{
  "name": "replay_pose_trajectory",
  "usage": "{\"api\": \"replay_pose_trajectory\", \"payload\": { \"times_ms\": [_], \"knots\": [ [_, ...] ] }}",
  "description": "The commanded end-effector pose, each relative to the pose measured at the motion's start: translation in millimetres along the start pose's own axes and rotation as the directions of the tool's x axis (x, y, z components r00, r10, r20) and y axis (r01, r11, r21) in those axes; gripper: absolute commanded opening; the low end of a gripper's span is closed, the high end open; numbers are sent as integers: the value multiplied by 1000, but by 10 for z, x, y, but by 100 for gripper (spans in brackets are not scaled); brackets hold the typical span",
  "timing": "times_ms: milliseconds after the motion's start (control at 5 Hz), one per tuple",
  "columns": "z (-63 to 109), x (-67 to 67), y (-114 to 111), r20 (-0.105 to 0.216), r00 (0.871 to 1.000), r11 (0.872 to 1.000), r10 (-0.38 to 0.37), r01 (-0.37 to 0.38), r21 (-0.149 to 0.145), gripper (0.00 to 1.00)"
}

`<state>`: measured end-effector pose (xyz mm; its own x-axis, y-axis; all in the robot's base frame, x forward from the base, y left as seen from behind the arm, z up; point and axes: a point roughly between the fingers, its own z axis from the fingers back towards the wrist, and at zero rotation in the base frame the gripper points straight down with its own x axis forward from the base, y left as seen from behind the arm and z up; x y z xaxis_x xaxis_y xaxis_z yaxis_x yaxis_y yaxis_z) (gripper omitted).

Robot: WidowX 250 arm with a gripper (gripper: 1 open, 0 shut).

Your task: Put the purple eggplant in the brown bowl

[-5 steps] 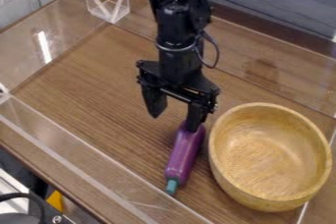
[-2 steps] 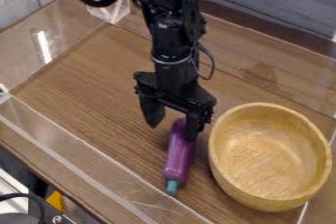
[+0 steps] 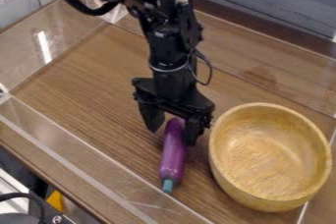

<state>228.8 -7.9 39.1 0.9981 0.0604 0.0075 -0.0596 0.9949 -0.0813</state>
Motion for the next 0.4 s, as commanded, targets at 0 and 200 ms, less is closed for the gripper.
{"api": "replay_pose_trajectory", "payload": {
  "times_ms": [0,200],
  "knots": [
    [57,43,6,48,999,1000,0,0,-9,100],
    [35,42,0,60,998,1000,2,-1,-17,100]
  ]
}}
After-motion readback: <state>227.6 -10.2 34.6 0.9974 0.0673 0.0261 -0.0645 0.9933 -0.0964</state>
